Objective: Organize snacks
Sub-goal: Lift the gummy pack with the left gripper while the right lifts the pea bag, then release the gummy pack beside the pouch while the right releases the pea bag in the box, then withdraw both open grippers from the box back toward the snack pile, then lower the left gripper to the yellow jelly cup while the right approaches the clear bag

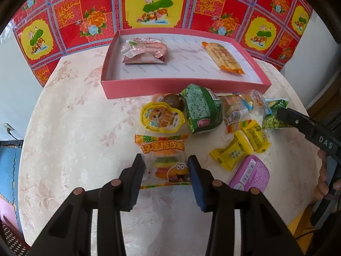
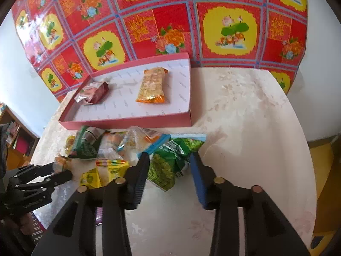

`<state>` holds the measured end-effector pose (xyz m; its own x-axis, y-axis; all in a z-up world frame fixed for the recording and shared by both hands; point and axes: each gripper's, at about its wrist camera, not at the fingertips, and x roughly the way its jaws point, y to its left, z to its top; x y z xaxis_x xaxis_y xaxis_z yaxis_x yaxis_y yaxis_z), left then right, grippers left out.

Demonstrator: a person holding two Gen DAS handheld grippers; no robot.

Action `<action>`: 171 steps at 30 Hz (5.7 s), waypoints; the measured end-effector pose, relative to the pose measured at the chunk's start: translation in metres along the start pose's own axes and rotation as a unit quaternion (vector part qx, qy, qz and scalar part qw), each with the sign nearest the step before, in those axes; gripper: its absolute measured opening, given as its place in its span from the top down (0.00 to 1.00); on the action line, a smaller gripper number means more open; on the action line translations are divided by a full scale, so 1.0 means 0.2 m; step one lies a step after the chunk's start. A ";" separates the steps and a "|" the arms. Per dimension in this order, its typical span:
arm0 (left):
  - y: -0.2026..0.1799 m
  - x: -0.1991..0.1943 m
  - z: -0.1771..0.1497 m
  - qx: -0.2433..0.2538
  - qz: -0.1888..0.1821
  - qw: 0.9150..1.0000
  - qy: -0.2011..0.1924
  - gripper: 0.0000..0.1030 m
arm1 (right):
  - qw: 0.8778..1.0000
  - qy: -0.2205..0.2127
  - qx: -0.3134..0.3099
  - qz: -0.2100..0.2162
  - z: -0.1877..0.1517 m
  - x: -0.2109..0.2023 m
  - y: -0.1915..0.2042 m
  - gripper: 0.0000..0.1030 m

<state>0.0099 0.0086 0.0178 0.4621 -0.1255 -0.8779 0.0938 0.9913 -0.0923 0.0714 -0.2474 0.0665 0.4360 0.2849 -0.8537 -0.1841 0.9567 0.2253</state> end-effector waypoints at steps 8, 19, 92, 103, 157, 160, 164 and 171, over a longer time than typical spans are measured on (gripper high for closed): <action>0.02 -0.02 0.00 -0.009 -0.012 1.000 -0.006 0.62 | 1.000 0.006 0.029 0.009 0.00 0.06 -0.04 0.56; 0.04 -0.14 0.04 -0.008 -0.024 0.999 -0.043 0.63 | 0.999 0.000 0.031 0.021 -0.01 0.02 -0.02 0.68; 0.11 0.28 0.62 -0.028 -0.010 0.999 -0.037 0.64 | 0.995 -0.035 -0.089 -0.025 0.60 0.36 0.14 0.69; 0.12 0.18 0.62 -0.028 -0.011 0.998 -0.052 0.58 | 0.996 -0.050 -0.071 -0.017 0.60 0.28 0.12 0.67; 0.15 0.00 0.21 -0.061 -0.019 0.998 -0.028 0.58 | 1.000 -0.016 -0.016 0.013 0.12 0.02 0.15 0.63; 0.14 0.02 0.21 -0.061 -0.017 0.998 -0.024 0.57 | 1.000 -0.010 -0.014 0.015 0.11 0.04 0.15 0.63; 0.14 0.04 0.21 -0.065 -0.023 0.997 -0.021 0.57 | 1.000 -0.001 -0.015 0.015 0.10 0.07 0.15 0.63; 0.11 0.07 0.19 -0.055 -0.022 0.998 -0.015 0.57 | 1.000 0.005 -0.015 0.015 0.08 0.10 0.16 0.63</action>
<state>0.0525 0.0273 0.0209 0.4860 -0.1684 -0.8576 0.0172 0.9829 -0.1833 0.0890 -0.2103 0.0637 0.4208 0.3128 -0.8515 -0.2242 0.9454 0.2365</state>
